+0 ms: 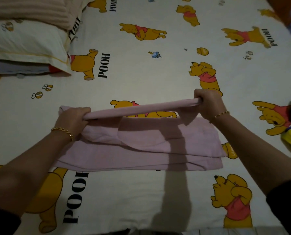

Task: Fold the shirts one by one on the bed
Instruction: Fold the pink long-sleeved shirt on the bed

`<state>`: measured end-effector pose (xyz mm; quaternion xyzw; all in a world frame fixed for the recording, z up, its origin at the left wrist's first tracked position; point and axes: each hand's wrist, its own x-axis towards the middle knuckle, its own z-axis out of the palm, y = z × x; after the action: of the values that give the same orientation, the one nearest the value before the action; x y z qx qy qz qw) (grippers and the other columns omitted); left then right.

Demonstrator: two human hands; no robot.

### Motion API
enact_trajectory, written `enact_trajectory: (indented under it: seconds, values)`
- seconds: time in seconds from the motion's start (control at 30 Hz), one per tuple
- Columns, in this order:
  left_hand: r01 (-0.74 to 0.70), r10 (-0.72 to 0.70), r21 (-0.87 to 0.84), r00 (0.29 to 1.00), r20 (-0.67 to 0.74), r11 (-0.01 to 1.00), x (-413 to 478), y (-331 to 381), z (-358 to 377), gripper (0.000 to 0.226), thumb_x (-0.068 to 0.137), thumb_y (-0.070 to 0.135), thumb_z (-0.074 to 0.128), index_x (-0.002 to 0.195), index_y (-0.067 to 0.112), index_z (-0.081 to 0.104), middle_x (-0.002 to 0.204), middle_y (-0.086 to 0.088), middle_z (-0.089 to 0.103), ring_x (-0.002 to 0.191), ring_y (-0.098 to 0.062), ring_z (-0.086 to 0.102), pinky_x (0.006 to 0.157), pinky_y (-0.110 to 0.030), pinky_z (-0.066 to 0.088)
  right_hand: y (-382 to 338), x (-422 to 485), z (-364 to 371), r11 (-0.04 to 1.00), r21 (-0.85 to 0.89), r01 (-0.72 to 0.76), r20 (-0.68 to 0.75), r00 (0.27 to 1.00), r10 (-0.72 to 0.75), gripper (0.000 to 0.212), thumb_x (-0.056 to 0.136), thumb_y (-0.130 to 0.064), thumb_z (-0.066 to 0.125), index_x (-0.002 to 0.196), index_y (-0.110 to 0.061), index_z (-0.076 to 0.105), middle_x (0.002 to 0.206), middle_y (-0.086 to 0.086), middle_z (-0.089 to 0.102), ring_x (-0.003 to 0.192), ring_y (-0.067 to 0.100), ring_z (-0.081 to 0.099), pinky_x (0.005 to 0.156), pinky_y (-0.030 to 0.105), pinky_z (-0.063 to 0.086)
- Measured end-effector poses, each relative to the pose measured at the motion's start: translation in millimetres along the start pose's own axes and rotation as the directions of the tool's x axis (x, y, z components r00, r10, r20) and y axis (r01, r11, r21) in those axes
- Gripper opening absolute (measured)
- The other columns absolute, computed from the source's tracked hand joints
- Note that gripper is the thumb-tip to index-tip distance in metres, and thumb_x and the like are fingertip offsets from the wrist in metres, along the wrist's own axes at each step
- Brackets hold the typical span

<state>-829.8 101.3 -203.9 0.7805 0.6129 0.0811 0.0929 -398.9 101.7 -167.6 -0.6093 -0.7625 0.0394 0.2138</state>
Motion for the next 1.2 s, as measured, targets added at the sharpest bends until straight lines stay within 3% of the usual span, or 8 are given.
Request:
enact_trajectory:
  seconds: [0.13,0.23,0.33,0.47,0.63,0.83,1.03,1.2]
  values:
    - [-0.259,0.264,0.130,0.964,-0.017,0.957,-19.6,-5.5,18.4,0.022,0.053,-0.011,0.070,0.069,0.003,0.064,0.063,-0.018,0.062,0.056,-0.032,0.062,0.048,-0.035,0.048,11.8,-43.3,25.0,0.927,-0.346,0.145,-0.024,0.986,-0.163,0.005,0.073,-0.007,0.049,0.073,-0.009,0.053,0.069,0.010,0.053,0.068,0.029,0.051,0.069,0.038,0.034]
    - [-0.292,0.249,0.256,0.950,0.187,0.921,-48.3,-14.2,50.7,0.031,0.040,-0.004,0.077,0.065,0.009,0.062,0.055,-0.011,0.057,0.045,-0.027,0.057,0.040,-0.030,0.048,25.0,-110.4,61.6,0.863,-0.443,0.244,0.287,0.950,-0.122,0.017,0.077,-0.025,0.055,0.089,-0.015,0.062,0.093,0.011,0.063,0.083,0.033,0.060,0.074,0.044,0.045]
    - [-0.250,0.183,0.234,0.944,0.274,0.939,-67.1,-18.8,74.0,0.048,0.030,-0.011,0.079,0.068,0.010,0.057,0.056,-0.008,0.055,0.044,-0.025,0.053,0.039,-0.031,0.046,25.7,-151.3,79.3,0.886,-0.433,0.169,0.504,0.860,0.083,0.032,0.069,-0.045,0.072,0.085,-0.020,0.061,0.084,0.003,0.063,0.072,0.024,0.057,0.060,0.037,0.047]
    - [-0.264,0.213,0.202,0.946,0.245,0.943,-67.6,-1.2,74.4,0.044,0.041,-0.006,0.079,0.073,0.011,0.054,0.062,-0.006,0.055,0.050,-0.025,0.054,0.046,-0.029,0.043,16.6,-150.9,79.2,0.896,-0.442,0.042,0.526,0.822,0.220,0.038,0.058,-0.036,0.085,0.080,-0.018,0.060,0.077,0.003,0.060,0.069,0.024,0.054,0.059,0.035,0.043]
    - [-0.207,0.030,0.280,0.850,0.526,0.938,-68.0,10.4,71.3,0.010,0.083,0.017,0.051,0.093,0.020,0.052,0.098,0.002,0.060,0.091,-0.017,0.057,0.071,-0.026,0.042,8.9,-148.5,71.2,0.920,-0.392,0.027,0.561,0.799,0.215,0.031,0.080,-0.050,0.060,0.096,-0.024,0.058,0.099,-0.003,0.059,0.091,0.020,0.050,0.076,0.034,0.032]
    - [-0.129,0.135,-0.040,0.965,0.224,0.991,-67.3,17.8,72.1,0.027,0.074,0.048,0.047,0.066,0.023,0.040,0.060,0.009,0.045,0.059,-0.017,0.047,0.056,-0.028,0.036,9.9,-142.8,69.0,0.962,-0.259,-0.081,0.509,0.835,0.208,0.035,0.074,-0.046,0.021,0.090,-0.023,0.042,0.091,-0.003,0.046,0.081,0.019,0.041,0.072,0.034,0.035]
    - [0.209,-0.209,-0.008,0.978,0.001,0.978,-27.3,51.0,88.4,0.031,0.089,0.030,0.058,0.111,0.008,0.056,0.107,-0.012,0.057,0.099,-0.032,0.053,0.082,-0.045,0.042,23.6,-97.2,85.3,0.911,-0.198,-0.361,0.361,0.837,0.411,0.027,0.096,-0.016,0.040,0.122,-0.016,0.046,0.139,0.004,0.038,0.107,0.029,0.052,0.078,0.044,0.052]
    - [0.319,-0.326,0.082,0.942,0.083,0.944,-13.8,58.1,104.9,0.024,0.097,0.030,0.041,0.100,0.013,0.058,0.101,-0.012,0.061,0.098,-0.032,0.055,0.087,-0.044,0.038,28.3,-81.9,89.6,0.849,-0.252,-0.464,0.382,0.759,0.528,0.023,0.101,-0.022,0.035,0.115,-0.008,0.047,0.121,0.012,0.047,0.093,0.032,0.056,0.073,0.042,0.049]
